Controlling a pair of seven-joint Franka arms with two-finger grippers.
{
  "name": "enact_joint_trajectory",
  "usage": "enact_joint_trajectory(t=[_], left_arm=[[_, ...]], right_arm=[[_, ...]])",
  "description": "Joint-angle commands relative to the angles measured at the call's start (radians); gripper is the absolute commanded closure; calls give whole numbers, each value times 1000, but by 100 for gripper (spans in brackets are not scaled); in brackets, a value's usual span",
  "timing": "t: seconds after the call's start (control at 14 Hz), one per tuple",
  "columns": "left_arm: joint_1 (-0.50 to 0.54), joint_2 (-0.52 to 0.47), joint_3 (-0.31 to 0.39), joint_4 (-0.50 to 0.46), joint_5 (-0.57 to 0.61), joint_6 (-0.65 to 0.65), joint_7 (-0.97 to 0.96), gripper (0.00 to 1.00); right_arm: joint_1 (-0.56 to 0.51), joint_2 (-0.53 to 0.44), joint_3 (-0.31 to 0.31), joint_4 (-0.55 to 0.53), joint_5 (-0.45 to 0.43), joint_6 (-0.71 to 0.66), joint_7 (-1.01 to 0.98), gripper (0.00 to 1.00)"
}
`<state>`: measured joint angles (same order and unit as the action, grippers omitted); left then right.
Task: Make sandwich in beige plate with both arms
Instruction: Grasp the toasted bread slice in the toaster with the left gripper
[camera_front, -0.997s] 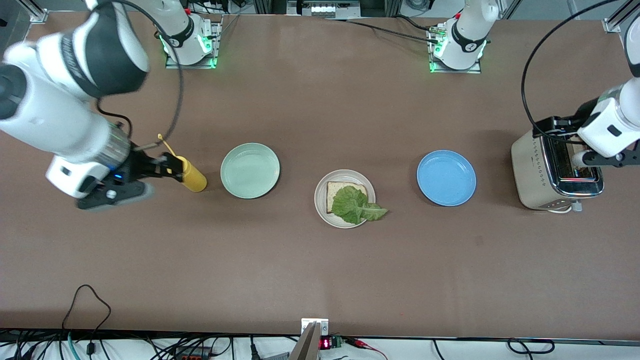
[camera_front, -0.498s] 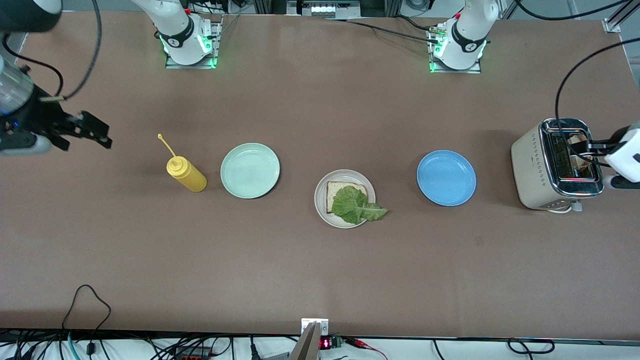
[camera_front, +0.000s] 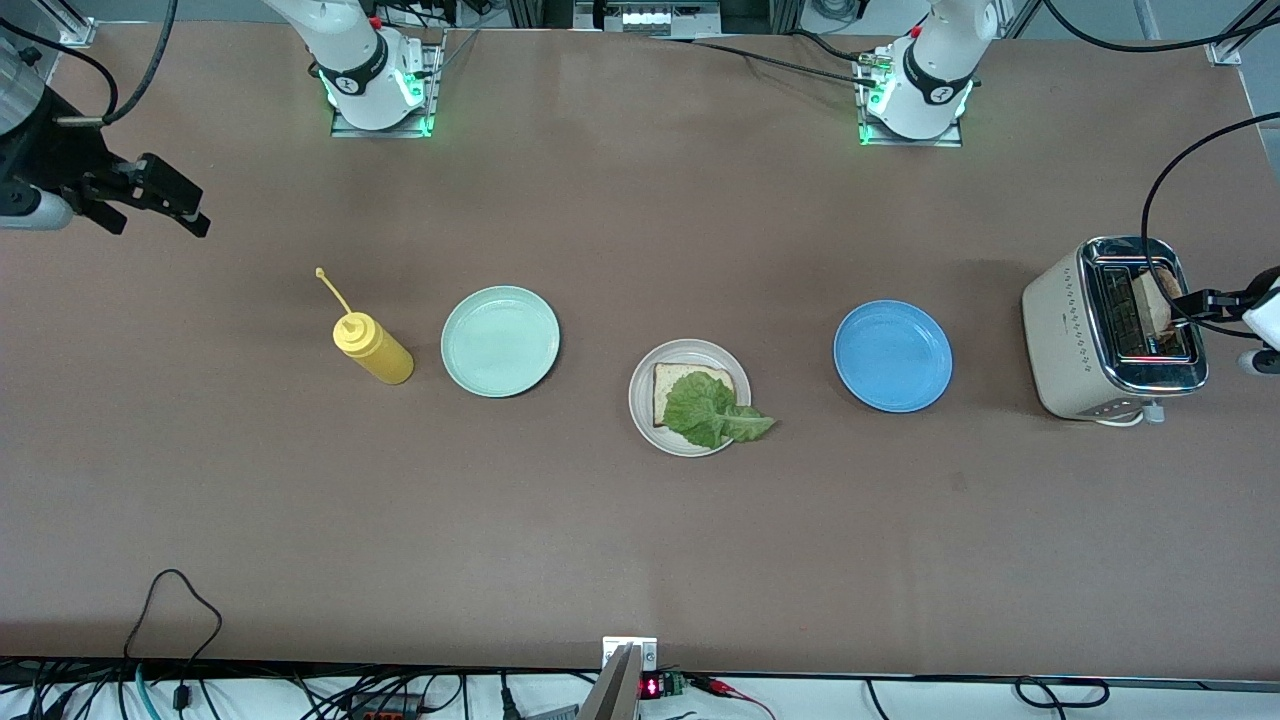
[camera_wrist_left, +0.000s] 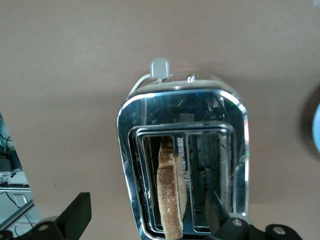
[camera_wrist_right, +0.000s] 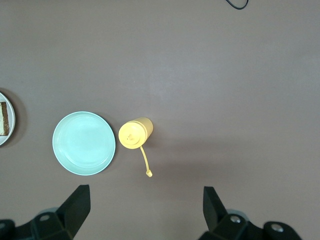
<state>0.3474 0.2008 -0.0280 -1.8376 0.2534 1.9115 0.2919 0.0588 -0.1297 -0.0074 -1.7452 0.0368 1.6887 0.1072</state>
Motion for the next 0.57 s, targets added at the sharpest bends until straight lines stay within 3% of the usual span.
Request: enact_joint_trajectory(t=[0.0, 0.21, 0.5], left_arm=[[48, -89, -20, -167, 20, 119, 20, 0], [48, -98, -23, -210, 7, 147, 7, 0], [50, -109, -21, -244, 4, 150, 7, 6]], right_arm=[[0, -25, 3, -20, -18, -6, 12, 0], [-7, -27, 4, -16, -52, -7, -102, 0], [-2, -30, 3, -8, -52, -9, -90, 0]])
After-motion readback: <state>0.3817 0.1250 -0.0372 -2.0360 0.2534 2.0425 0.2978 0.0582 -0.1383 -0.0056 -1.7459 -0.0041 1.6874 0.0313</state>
